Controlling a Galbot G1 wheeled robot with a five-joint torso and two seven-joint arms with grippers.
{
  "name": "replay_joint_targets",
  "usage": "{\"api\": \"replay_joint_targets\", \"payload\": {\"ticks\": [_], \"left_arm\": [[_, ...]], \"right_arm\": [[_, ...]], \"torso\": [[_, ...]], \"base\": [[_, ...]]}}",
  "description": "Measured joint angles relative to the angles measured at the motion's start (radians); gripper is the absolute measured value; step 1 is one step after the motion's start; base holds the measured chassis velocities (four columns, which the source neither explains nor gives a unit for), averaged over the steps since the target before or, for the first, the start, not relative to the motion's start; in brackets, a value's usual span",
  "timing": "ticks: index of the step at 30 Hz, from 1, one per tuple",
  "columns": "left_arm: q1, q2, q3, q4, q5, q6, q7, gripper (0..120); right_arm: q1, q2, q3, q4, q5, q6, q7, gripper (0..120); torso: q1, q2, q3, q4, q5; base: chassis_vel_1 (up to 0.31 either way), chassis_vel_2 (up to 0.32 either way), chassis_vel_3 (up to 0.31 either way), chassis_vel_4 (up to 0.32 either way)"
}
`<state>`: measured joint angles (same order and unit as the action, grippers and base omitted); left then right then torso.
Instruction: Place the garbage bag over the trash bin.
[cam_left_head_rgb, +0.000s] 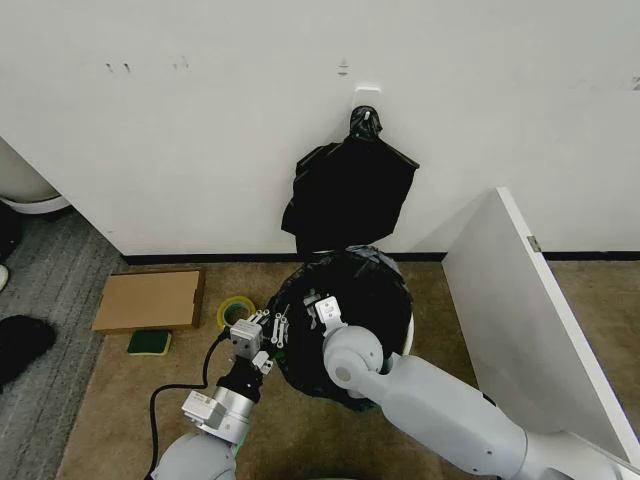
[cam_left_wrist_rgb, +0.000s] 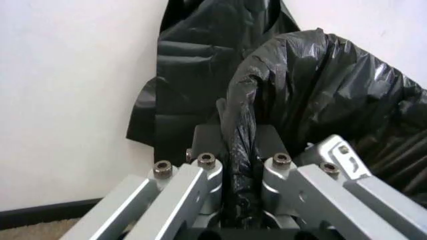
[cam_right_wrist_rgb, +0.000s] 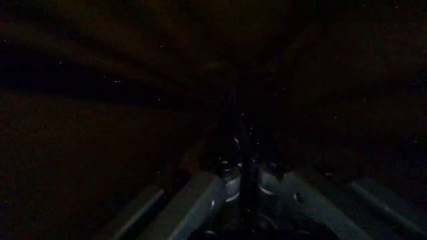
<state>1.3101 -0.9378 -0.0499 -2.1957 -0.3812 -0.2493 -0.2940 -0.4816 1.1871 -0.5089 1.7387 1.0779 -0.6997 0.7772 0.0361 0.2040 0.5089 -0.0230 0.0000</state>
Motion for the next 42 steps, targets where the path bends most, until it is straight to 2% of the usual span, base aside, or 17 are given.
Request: {"api": "replay_joint_targets", "payload": {"ticks": [11, 17, 20, 30, 36, 42], "left_arm": [[-0.003, 0.003, -0.007, 0.012, 0.001, 0.0, -0.005, 4], [-0.018, 0.001, -0.016, 0.042, 0.0, 0.01, -0.024, 4], [-0.02, 0.001, -0.016, 0.042, -0.001, 0.011, -0.024, 4], [-0.005, 0.012, -0.015, 0.013, -0.01, 0.012, -0.02, 4], [-0.006, 0.009, -0.016, 0.014, -0.01, 0.015, -0.021, 4], [-0.018, 0.001, -0.028, 0.059, -0.009, 0.027, -0.05, 4]], "right_arm": [[-0.004, -0.014, 0.007, 0.012, 0.0, 0.008, -0.002, 0], [-0.005, -0.051, 0.005, 0.12, 0.026, -0.023, 0.047, 0], [-0.004, -0.059, 0.002, 0.131, 0.03, -0.028, 0.052, 0], [0.0, -0.037, 0.002, 0.021, -0.006, -0.03, 0.037, 0], [0.004, -0.025, 0.007, 0.004, -0.006, -0.02, 0.026, 0], [-0.016, -0.065, 0.03, 0.123, 0.019, -0.024, 0.048, 0]], "torso": [[0.0, 0.0, 0.0, 0.0001, 0.0001], [0.0, 0.0, 0.0, 0.0002, 0.0], [0.0, 0.0, 0.0, -0.0001, -0.0001], [0.0, 0.0, 0.0, 0.0001, 0.0001], [0.0, 0.0, 0.0, 0.0001, 0.0001], [0.0, 0.0, 0.0, 0.0001, 0.0001]], "base": [[0.0, 0.0, 0.0, 0.0], [0.0, 0.0, 0.0, 0.0], [0.0, 0.0, 0.0, 0.0], [0.0, 0.0, 0.0, 0.0], [0.0, 0.0, 0.0, 0.0], [0.0, 0.0, 0.0, 0.0]]}}
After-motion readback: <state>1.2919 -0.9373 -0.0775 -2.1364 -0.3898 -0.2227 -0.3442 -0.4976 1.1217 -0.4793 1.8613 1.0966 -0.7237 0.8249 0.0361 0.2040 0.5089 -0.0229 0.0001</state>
